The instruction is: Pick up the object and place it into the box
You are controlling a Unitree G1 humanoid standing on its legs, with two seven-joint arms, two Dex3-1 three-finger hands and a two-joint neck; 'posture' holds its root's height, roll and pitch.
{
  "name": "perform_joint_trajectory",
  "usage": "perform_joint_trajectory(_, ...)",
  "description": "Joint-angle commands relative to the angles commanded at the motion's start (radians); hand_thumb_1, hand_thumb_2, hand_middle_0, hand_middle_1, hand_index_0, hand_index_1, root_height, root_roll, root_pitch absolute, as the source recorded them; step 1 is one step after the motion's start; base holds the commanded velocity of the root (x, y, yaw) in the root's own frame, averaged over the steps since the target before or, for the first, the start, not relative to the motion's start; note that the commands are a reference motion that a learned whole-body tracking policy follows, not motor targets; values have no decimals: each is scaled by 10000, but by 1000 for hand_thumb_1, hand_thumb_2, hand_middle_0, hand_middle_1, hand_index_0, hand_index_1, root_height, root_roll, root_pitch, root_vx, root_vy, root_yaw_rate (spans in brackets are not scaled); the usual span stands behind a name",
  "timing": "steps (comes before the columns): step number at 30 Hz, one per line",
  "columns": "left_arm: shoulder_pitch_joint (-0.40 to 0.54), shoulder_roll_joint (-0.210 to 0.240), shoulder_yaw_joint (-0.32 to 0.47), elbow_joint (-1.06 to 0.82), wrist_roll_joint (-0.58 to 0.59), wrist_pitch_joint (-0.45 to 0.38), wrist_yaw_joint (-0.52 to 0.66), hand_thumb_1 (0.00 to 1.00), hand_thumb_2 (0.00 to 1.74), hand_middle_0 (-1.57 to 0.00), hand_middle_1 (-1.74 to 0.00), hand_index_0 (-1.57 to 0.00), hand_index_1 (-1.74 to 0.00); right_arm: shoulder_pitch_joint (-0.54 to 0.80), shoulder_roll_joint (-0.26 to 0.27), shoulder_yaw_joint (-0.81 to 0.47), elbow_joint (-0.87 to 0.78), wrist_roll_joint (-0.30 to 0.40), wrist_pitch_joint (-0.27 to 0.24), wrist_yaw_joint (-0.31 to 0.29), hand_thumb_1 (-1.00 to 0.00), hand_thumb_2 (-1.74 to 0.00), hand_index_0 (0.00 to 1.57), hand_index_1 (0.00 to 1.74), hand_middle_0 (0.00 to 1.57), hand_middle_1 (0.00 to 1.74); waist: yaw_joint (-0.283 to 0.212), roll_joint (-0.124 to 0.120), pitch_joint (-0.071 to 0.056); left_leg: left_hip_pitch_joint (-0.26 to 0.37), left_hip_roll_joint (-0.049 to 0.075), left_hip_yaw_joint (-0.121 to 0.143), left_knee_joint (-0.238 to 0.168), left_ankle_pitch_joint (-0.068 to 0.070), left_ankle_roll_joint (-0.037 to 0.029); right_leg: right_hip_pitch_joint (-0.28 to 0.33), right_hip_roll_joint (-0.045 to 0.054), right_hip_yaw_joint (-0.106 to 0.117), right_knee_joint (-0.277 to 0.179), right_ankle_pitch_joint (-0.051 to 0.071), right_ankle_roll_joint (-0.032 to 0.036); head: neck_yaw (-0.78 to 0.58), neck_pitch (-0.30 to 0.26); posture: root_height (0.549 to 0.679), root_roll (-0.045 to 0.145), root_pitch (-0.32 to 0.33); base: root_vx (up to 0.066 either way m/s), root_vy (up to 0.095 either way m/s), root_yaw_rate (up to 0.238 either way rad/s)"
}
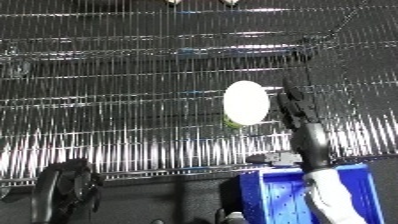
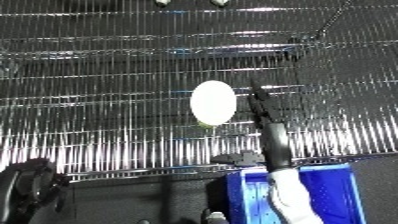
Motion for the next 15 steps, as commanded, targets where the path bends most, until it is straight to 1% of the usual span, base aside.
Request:
perform_joint_trajectory(9, -271, 78, -123, -184, -43, 80, 187, 1000, 1740, -1570, -1740, -1570, -1740, -830, -26, 360, 477, 67, 69, 123, 0, 0, 0, 0, 0, 0, 113, 78, 0, -474, -64, -5, 424, -42, 27, -420, -5, -66, 380, -59, -83, 382, 141, 570, 41, 22, -8, -2, 32)
perform_joint_trajectory(14, -395, 82, -159, -180, -49, 104, 300, 1000, 1740, -1570, -1740, -1570, -1740, -1242, -74, 524, 832, 240, 147, 293, 0, 0, 0, 0, 0, 0, 179, 111, 0, -652, -82, -9, 540, -44, 39, -577, -7, -98, 494, -95, -130, 654, 227, 567, 43, 28, -6, 3, 32)
perform_joint_trajectory(15, -415, 80, -165, -183, -45, 107, 314, 1000, 1740, -1570, -1740, -1570, -1740, -1317, -87, 553, 914, 293, 161, 332, -50, -87, 79, 87, 79, 87, 193, 118, 0, -678, -87, -11, 553, -40, 43, -600, -7, -106, 505, -97, -141, 673, 231, 567, 43, 29, -6, 2, 40)
